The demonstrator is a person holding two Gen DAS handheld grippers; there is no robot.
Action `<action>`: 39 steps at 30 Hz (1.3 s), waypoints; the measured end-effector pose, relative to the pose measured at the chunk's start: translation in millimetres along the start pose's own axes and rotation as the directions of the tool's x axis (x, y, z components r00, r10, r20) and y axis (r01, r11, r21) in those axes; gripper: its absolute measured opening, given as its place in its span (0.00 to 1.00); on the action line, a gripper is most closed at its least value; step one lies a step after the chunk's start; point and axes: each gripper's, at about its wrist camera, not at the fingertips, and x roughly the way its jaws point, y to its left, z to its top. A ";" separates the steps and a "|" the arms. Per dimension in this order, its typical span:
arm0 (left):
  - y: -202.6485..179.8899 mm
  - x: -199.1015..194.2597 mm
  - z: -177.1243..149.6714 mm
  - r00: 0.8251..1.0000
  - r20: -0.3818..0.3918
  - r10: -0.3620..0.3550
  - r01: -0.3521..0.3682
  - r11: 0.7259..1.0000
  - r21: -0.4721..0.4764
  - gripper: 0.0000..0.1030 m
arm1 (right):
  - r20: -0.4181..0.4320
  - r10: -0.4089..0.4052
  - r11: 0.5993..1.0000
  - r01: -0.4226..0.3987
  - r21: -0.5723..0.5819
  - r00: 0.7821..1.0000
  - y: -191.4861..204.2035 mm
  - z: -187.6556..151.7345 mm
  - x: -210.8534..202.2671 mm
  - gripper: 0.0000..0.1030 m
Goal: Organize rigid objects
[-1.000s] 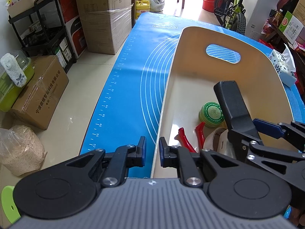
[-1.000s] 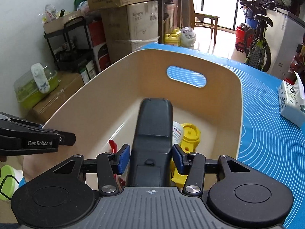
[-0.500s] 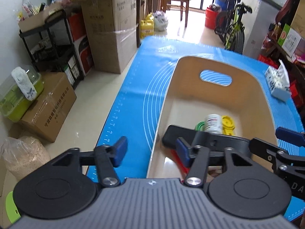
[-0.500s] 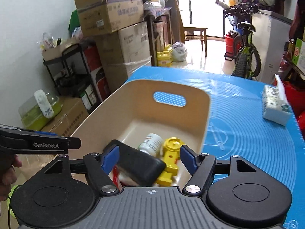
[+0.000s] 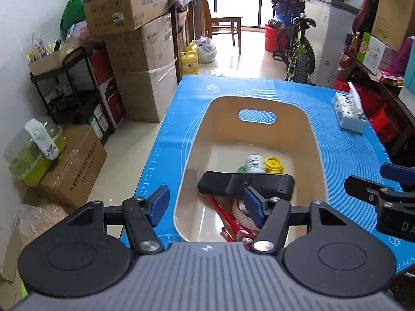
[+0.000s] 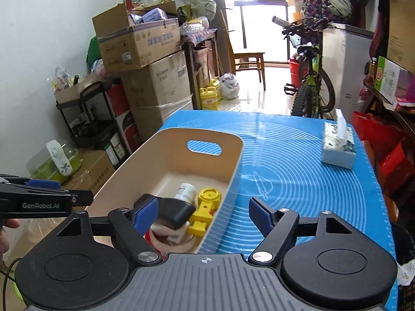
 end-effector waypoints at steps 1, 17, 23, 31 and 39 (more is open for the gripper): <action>-2.8 -4.4 -1.1 1.000 0.002 0.000 0.000 1.000 0.004 0.63 | 0.004 -0.003 1.000 0.003 0.001 1.000 -1.2 -2.0 -5.8 0.79; -36.4 -50.4 -37.8 0.999 0.038 -0.004 0.004 1.000 0.017 0.63 | 0.016 -0.046 0.999 0.047 -0.024 0.999 -11.5 -45.4 -69.7 0.80; -45.2 -56.9 -55.7 0.998 0.061 -0.019 0.018 1.000 0.025 0.63 | 0.049 -0.038 0.997 0.041 -0.066 0.998 -9.4 -67.0 -85.6 0.80; -56.0 -51.8 -81.6 0.999 0.045 -0.003 0.000 0.999 0.054 0.63 | 0.040 -0.022 1.000 0.023 -0.021 0.999 -19.7 -86.9 -94.1 0.80; -60.5 -46.0 -101.8 1.000 0.025 -0.011 0.010 0.998 0.061 0.63 | 0.026 -0.018 1.000 0.019 -0.005 0.999 -24.4 -99.1 -94.8 0.80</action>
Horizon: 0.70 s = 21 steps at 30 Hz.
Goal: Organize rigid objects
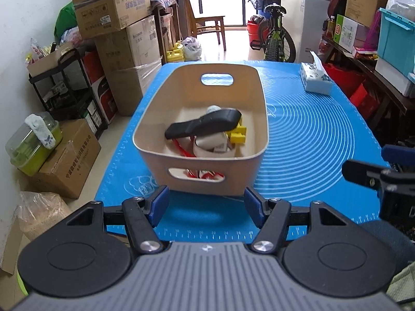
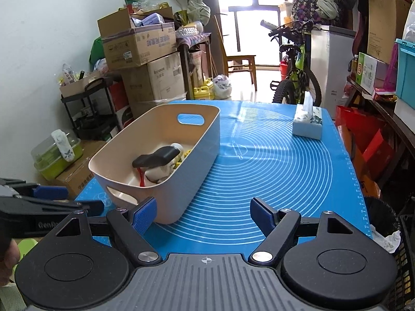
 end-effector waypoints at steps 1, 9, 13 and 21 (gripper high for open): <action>-1.3 0.7 -1.7 1.000 -0.003 -0.004 0.004 1.000 0.002 0.63 | 0.000 0.000 1.000 0.000 0.002 1.000 -0.4 -1.1 -0.3 0.80; -4.8 1.8 -10.7 0.999 0.026 -0.023 0.023 1.000 -0.009 0.63 | 0.006 0.003 0.999 -0.003 0.044 1.000 -8.5 -12.6 -2.0 0.80; -3.7 3.0 -13.1 0.999 0.035 -0.022 0.023 0.999 -0.026 0.63 | 0.015 -0.001 0.998 0.000 0.062 1.000 -10.9 -16.4 -3.1 0.80; -4.8 5.4 -17.2 0.999 0.040 -0.003 0.004 0.999 -0.034 0.63 | 0.020 -0.021 0.998 0.020 0.051 1.000 -8.9 -20.5 -4.3 0.80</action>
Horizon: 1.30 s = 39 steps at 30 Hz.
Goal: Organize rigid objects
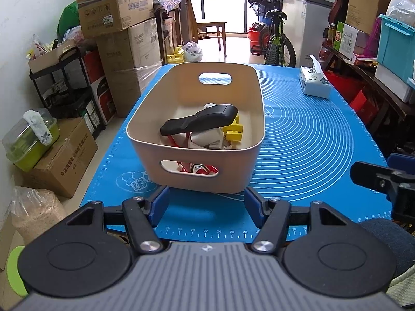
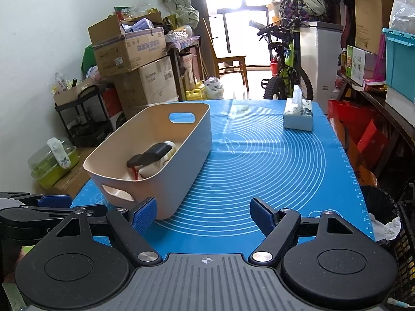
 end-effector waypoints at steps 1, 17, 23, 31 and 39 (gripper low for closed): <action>-0.2 -0.1 -0.5 1.000 0.001 0.003 -0.003 1.000 -0.001 0.63 | -0.001 -0.003 1.000 0.003 -0.002 1.000 0.0 0.1 0.2 0.80; -1.3 4.2 -2.1 1.000 -0.017 -0.007 0.007 1.000 -0.004 0.63 | -0.005 -0.067 0.998 0.067 -0.019 0.998 1.5 -2.9 1.9 0.80; -1.0 4.7 -2.9 1.000 -0.018 -0.006 0.006 1.000 -0.004 0.63 | -0.007 -0.071 0.997 0.070 -0.019 0.997 1.5 -2.6 2.5 0.80; -2.4 5.9 -3.5 1.000 -0.019 -0.013 0.012 1.000 -0.005 0.63 | -0.009 -0.073 0.997 0.072 -0.015 0.997 1.8 -2.6 3.5 0.80; -2.5 5.9 -3.5 1.000 -0.020 -0.013 0.013 1.000 -0.004 0.63 | -0.008 -0.074 0.997 0.074 -0.017 0.997 2.2 -3.1 3.8 0.80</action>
